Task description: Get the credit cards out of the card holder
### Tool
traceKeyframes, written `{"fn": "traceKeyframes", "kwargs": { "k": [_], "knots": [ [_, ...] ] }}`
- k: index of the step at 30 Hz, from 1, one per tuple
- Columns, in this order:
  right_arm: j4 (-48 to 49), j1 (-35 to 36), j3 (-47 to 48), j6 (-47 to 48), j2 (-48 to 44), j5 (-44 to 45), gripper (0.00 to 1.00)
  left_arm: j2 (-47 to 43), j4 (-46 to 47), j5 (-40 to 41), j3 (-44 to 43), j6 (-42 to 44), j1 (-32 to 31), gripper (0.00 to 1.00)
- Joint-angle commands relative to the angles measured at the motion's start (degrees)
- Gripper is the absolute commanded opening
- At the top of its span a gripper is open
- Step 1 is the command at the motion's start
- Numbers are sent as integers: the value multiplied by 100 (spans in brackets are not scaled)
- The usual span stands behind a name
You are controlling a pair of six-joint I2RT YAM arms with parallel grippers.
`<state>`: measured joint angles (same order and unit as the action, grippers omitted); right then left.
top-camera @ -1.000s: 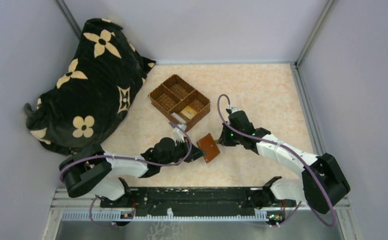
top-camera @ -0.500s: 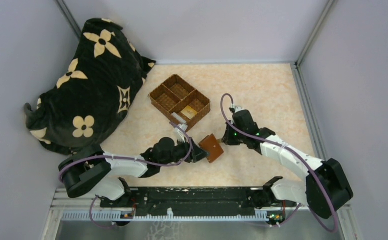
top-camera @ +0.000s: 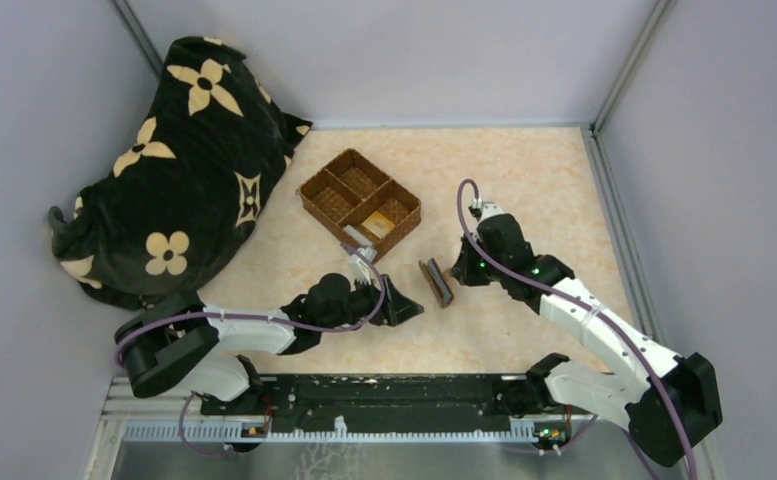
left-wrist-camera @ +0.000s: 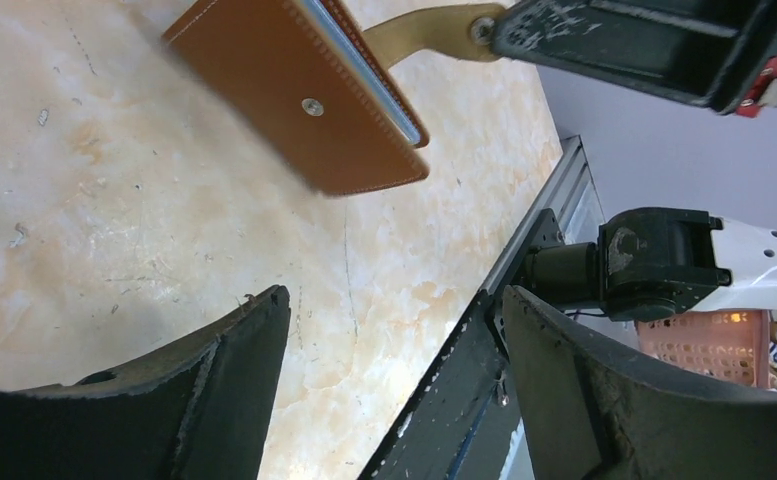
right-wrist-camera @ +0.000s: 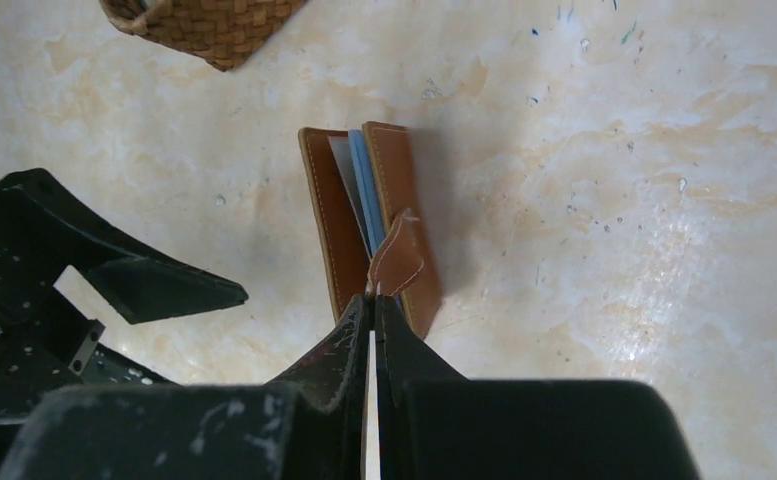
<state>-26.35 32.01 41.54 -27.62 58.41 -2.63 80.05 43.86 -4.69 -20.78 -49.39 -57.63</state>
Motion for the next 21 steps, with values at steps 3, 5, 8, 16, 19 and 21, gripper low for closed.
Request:
{"fn": "traceKeyframes", "kwargs": {
  "k": [3,5,8,16,19,21],
  "knots": [
    [-88,-50,497,135,-141,140,0,-45,47,-20,-148,93,-21,82],
    [-26,-59,374,147,-62,186,0,-21,67,-55,-169,88,-21,82],
    [53,-158,179,190,90,324,0,-7,66,-89,-170,96,-18,81],
    [175,-1241,15,318,234,193,0,-42,-9,-51,-143,120,-21,80],
    [164,-1610,30,277,359,228,0,-2,-11,-47,-167,137,-20,80],
    [168,-1693,30,259,425,336,0,37,-9,-65,-180,141,-21,80]
  ]
}}
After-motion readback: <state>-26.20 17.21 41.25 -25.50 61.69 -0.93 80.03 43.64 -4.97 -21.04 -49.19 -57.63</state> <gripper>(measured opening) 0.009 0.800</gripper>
